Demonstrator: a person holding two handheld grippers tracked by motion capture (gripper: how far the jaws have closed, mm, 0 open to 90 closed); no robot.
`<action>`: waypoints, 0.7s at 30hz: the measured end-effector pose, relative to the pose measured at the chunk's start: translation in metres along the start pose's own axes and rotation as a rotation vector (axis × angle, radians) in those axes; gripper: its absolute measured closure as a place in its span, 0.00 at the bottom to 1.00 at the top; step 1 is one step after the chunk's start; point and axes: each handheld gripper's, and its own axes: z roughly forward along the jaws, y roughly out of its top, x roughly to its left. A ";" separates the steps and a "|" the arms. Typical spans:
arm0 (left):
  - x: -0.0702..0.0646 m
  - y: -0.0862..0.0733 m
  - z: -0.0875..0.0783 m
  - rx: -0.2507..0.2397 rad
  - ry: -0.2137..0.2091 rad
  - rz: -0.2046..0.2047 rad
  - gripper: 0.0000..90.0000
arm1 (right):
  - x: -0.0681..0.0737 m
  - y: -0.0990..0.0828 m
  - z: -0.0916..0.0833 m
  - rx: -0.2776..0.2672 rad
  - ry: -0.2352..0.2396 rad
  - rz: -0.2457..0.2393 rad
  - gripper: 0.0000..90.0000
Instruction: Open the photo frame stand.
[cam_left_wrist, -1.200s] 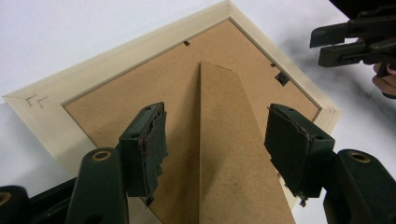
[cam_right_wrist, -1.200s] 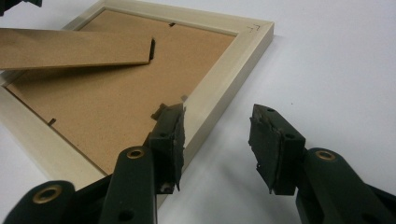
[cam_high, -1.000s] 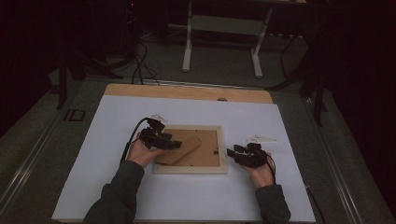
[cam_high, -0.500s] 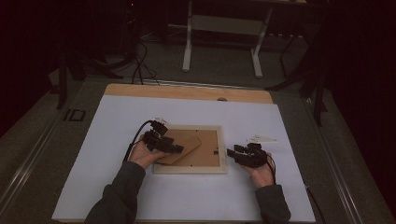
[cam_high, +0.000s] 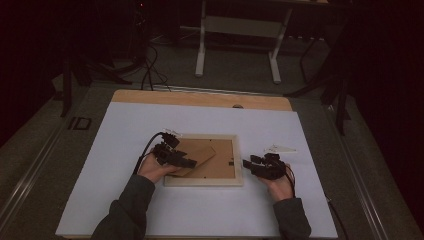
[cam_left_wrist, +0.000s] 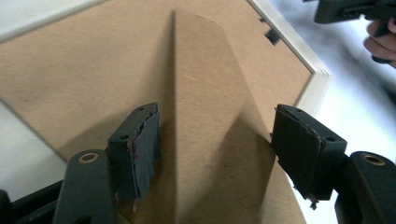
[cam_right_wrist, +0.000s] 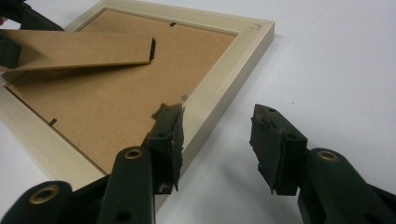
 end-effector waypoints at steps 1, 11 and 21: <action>-0.001 0.000 0.001 0.011 0.000 0.007 0.37 | 0.000 0.000 0.000 0.000 0.000 0.000 0.59; -0.003 -0.001 0.009 0.034 -0.003 -0.001 0.40 | 0.000 0.000 0.000 -0.003 0.000 0.001 0.59; -0.002 -0.001 0.012 0.040 -0.020 -0.016 0.44 | 0.000 0.000 0.001 0.000 0.001 -0.001 0.59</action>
